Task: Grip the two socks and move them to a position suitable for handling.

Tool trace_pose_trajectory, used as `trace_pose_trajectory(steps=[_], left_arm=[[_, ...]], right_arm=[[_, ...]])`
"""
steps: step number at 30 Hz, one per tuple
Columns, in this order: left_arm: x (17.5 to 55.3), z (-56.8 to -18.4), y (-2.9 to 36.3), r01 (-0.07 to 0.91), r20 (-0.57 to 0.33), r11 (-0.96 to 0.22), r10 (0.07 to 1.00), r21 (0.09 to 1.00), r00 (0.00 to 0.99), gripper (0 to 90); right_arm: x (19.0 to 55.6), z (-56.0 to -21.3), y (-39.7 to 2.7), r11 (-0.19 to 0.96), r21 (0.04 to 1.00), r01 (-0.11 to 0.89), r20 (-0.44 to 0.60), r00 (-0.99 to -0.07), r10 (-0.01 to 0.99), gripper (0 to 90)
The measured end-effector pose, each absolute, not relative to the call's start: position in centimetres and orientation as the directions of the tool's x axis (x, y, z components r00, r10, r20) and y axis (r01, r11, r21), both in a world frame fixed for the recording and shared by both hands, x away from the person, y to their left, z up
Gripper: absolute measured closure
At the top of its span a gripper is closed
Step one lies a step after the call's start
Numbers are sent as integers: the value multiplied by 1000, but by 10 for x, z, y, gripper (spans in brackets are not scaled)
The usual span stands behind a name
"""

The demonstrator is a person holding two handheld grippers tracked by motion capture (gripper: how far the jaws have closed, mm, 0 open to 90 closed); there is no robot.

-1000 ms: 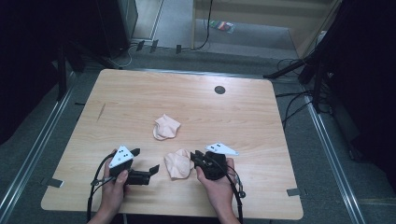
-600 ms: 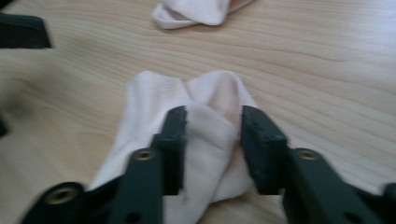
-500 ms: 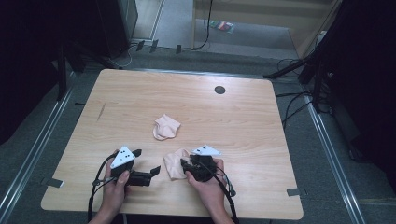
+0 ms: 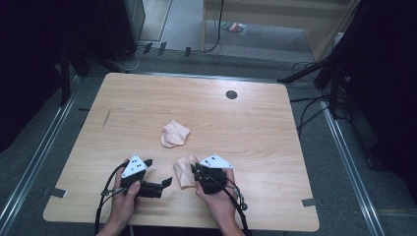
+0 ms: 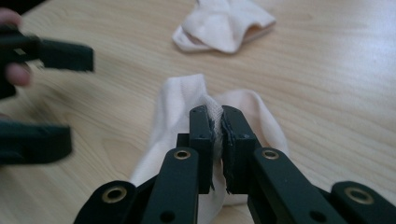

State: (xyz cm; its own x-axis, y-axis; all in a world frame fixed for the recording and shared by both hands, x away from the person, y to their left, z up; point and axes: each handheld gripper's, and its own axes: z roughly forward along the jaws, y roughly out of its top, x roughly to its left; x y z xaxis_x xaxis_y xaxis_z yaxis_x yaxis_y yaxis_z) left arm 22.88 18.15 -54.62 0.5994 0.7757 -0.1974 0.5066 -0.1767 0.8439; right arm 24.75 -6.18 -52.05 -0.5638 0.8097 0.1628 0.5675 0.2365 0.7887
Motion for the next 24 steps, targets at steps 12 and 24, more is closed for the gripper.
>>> trace_pose_trajectory(steps=[12, 24], left_arm=[[228, -549, 164, 531, -230, -177, 757, 828, 611, 0], [243, -546, 140, 568, -229, -156, 805, 808, 547, 116]], right_arm=[[253, -483, -37, 190, 816, 546, 214, -591, 777, 848], [253, -445, -17, 166, 849, 501, 221, -623, 751, 847]])
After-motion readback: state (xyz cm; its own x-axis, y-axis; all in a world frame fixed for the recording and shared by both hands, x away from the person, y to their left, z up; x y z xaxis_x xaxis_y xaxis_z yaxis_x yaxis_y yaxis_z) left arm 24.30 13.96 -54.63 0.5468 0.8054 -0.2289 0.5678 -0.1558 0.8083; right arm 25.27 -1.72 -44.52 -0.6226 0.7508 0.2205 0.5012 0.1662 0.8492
